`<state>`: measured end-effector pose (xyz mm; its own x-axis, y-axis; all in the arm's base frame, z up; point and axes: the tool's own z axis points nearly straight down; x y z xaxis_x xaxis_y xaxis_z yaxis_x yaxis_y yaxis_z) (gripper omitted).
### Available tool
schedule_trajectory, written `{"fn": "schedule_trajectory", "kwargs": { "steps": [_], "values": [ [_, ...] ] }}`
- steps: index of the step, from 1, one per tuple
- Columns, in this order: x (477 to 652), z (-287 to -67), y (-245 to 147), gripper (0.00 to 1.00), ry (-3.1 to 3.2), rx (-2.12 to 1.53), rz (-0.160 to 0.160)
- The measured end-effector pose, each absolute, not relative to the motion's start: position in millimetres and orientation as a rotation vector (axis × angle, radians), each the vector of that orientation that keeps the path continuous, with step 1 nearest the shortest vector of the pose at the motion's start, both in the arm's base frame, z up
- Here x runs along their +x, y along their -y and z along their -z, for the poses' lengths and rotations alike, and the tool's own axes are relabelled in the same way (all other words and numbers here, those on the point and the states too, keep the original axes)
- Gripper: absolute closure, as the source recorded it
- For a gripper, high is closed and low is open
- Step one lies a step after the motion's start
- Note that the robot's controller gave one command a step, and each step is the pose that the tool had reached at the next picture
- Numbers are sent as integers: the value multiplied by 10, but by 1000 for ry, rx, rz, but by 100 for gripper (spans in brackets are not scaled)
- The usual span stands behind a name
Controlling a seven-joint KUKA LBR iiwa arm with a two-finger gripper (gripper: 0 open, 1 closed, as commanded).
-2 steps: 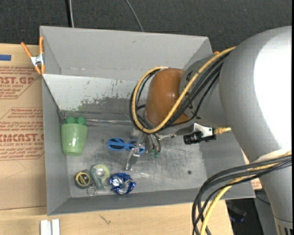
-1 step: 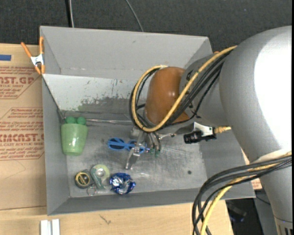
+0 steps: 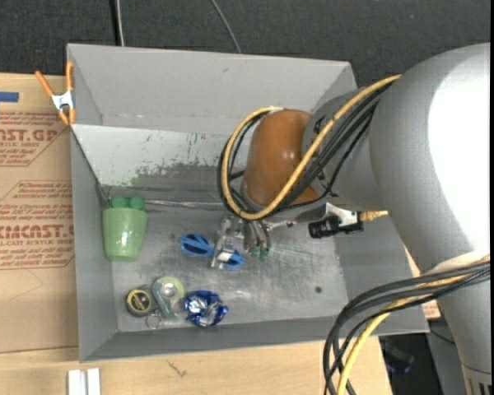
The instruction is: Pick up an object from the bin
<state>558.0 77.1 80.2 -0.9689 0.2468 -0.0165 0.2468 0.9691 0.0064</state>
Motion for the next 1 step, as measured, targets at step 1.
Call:
{"fn": "schedule_trajectory", "kwargs": {
  "steps": [1],
  "values": [
    [5601,-1703,-779,100,-3108,389,-5]
  ]
}}
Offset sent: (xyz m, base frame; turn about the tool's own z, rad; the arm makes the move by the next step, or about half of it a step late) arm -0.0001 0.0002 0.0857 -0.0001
